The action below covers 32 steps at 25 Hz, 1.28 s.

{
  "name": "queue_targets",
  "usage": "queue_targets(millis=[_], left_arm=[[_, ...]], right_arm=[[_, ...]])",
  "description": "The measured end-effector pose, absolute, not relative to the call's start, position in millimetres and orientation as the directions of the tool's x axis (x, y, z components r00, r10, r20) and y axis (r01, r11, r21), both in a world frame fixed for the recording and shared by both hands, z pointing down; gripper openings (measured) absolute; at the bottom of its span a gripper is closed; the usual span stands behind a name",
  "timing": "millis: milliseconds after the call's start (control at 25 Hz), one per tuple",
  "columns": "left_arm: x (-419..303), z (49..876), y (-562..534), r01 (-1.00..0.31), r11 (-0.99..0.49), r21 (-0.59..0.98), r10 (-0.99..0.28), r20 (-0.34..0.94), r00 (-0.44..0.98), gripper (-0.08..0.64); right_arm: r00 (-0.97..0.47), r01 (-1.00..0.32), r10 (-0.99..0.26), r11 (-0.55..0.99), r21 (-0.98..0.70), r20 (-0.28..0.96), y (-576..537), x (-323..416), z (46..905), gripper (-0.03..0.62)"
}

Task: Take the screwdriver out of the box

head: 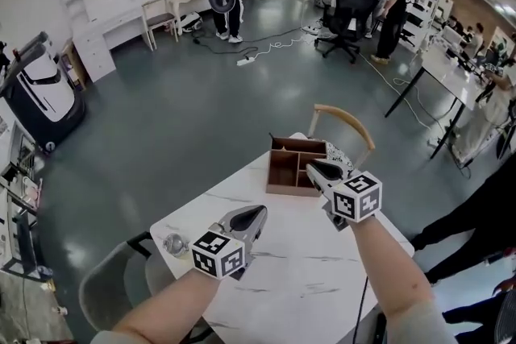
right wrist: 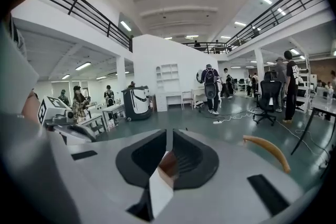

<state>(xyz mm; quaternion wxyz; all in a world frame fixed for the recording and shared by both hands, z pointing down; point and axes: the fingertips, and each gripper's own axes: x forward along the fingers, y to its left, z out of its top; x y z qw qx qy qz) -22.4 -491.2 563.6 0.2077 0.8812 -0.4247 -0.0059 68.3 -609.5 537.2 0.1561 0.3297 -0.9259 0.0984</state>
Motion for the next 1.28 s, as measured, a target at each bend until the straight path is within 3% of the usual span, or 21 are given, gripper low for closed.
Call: queue_targets(millis=[360,520,1280], left_arm=[[-30,622,-542,-0.760,-0.529,0.377,-0.770,0.162,0.617,0.004],[-33,640,-559,-0.770,-0.511,0.382,-0.787,0.154,0.598,0.005],[-43,676,-575,-0.789,-0.485,0.376,-0.813,0.138,0.565,0.005]], right_arm=[[-0.709,-0.593,-0.540,0.805,0.029,0.453,-699,4,589,0.012],[-0.700,-0.560,-0.503,0.827,0.048,0.507,-721,-16,614,0.106],[-0.639,-0.554,-0.462,0.831,0.048,0.615,-763,-42,658,0.109]])
